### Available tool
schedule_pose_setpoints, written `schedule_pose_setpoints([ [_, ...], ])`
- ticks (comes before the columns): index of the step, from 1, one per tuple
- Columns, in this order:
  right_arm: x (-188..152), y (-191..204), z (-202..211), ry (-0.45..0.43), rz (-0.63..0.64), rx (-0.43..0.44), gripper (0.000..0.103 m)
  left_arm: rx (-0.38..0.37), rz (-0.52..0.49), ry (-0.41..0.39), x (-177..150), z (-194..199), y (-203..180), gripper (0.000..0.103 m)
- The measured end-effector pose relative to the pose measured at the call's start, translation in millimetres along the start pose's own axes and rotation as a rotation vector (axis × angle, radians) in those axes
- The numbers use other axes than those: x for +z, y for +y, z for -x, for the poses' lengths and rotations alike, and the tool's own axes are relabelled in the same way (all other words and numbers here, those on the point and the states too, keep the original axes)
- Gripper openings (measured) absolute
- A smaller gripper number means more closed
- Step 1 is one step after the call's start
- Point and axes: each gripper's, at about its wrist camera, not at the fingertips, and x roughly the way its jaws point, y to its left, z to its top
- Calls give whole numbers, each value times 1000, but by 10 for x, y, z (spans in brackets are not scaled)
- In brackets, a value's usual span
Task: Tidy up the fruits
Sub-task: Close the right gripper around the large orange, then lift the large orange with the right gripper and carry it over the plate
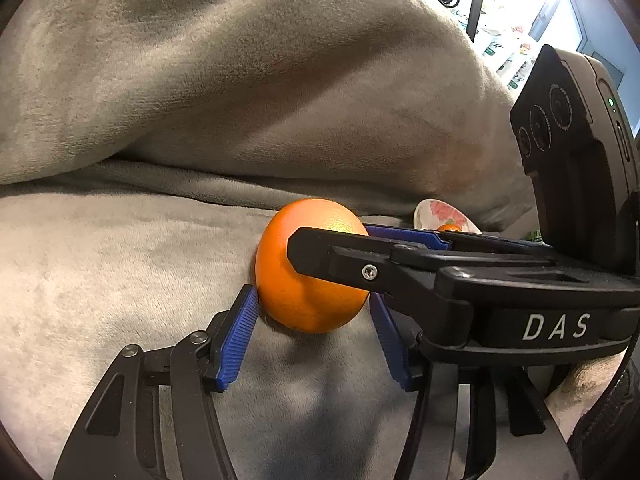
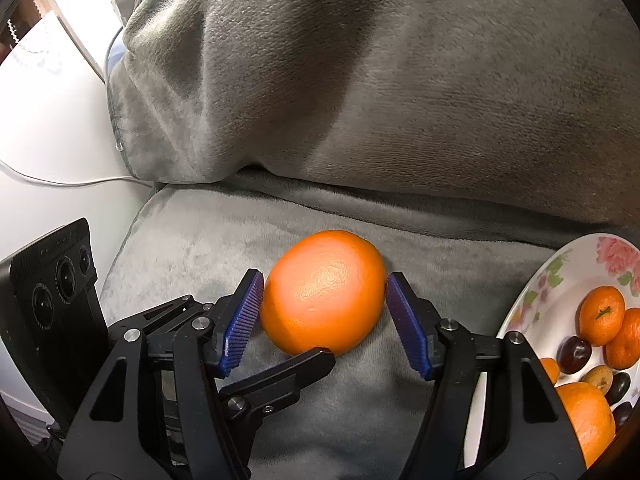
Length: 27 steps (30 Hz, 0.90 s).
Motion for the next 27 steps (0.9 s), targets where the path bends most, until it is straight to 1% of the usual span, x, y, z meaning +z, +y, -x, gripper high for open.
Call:
schedule_pose_setpoints([
  [4,-9,-17,34,-9,-5,5,66,12,-16,-5,-11,5,-47,56],
  [13,-12,-59,174,-37,-7,6,65,9,-29,-28,14,62,-176,56],
  [21,-25,-155,447,-83,-9,-9,65,-7,-65,-44,49,68,-398,56],
  [27,-62,-315,658,-112,-30,-13,65,-22,-87,-48,99,33,-552,56],
])
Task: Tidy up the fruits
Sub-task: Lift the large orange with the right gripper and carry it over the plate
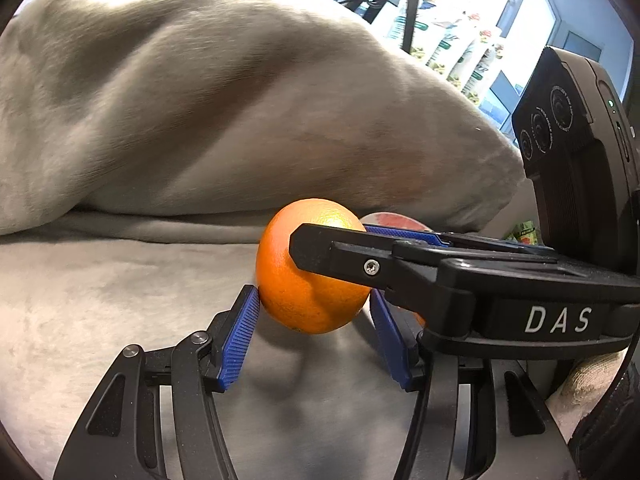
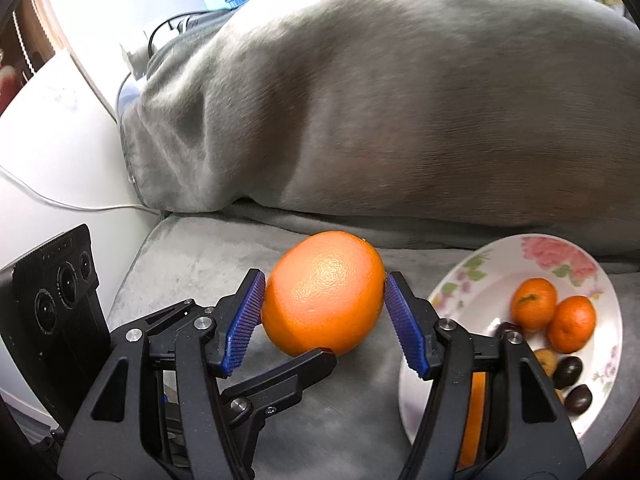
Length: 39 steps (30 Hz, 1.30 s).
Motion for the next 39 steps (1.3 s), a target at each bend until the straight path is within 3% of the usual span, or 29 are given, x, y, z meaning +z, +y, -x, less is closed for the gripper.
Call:
schedule_pose_setpoints([
  [22,-45,-458,582,-83,-75,-32,64,-44,-89,2,119,-79,-480,56],
  [28,-21,-570,643,-96,-102,-44,64,-49,-114,10,182,-222,-638,57],
  [39,19,-726,582,-102,-147,-55,64,-52,-123,43,244,-315,-595,57],
])
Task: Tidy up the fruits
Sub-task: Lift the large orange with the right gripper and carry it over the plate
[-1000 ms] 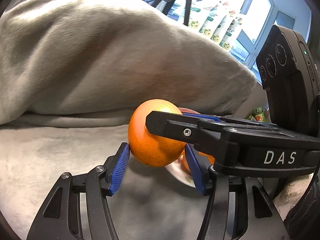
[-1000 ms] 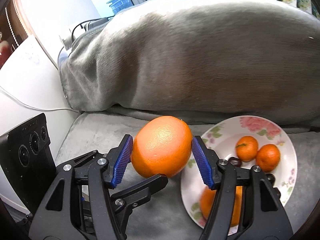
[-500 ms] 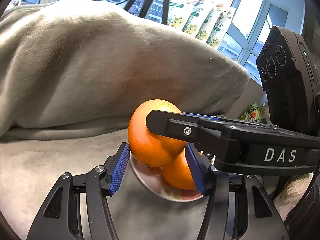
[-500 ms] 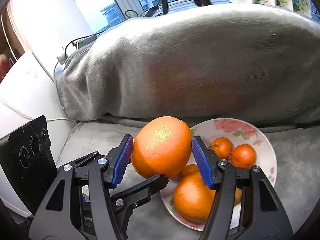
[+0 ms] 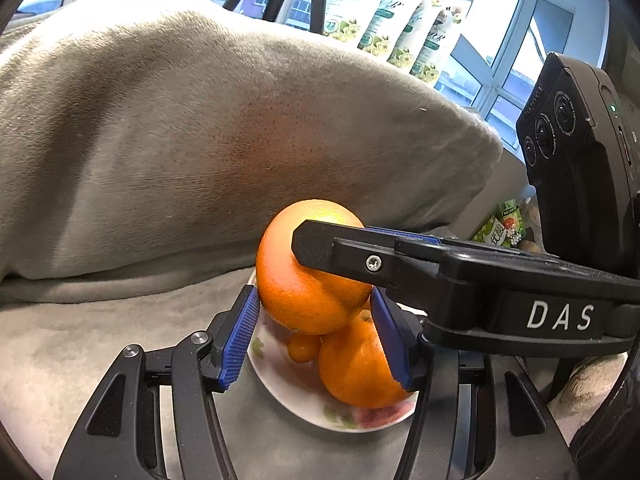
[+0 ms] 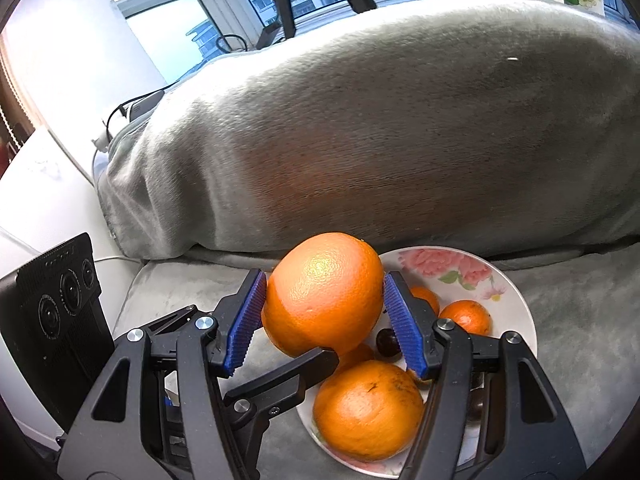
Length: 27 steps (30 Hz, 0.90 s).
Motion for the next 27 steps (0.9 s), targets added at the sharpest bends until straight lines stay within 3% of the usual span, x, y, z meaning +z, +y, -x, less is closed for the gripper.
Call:
schedule_pose_setpoints([
  [10,6,-188,74,-18,-48,-13,64,-4,-47,24,74,-124,-185,57],
  [27,-150,-508,630,-51,-75,-69,64,-57,-136,53,33,-222,-854,57],
])
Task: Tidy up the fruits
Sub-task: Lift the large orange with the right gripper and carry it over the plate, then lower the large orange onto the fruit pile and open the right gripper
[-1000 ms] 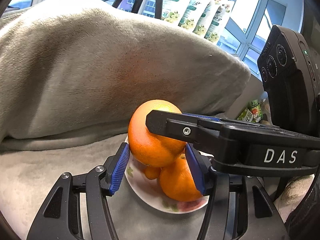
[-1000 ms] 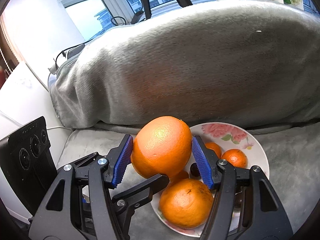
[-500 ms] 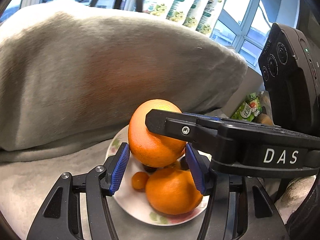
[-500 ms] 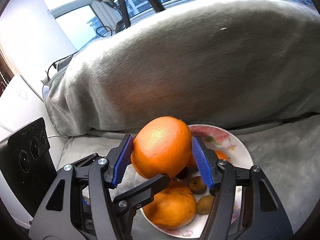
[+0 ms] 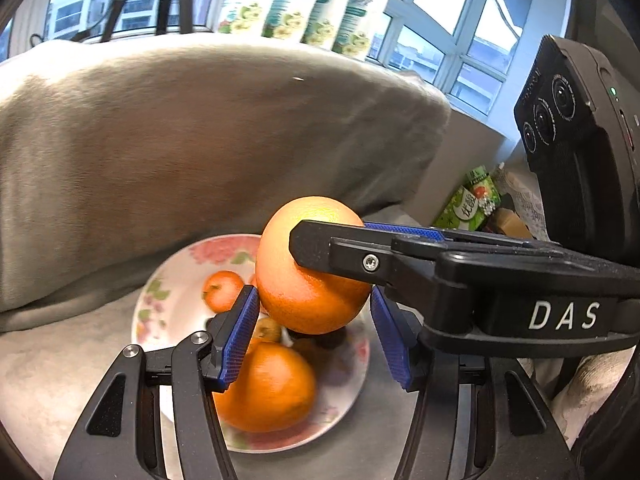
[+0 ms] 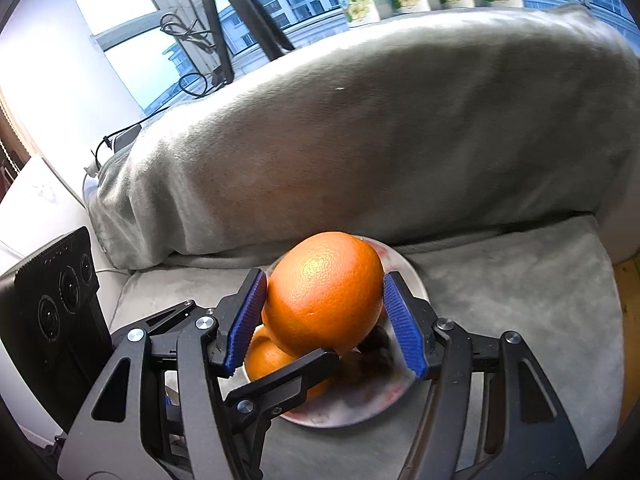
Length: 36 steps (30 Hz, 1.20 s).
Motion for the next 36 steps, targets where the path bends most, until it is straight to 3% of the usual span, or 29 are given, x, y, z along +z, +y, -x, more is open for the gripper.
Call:
schedule_pose_setpoints([
  [10,-12,-308,56,2,-72,19,64,7,-9,62,-53,-231,-96,57],
  [36,-36,-454,-56,30,-75,-3,50,42,-18,54,-64,-264,-126,57],
])
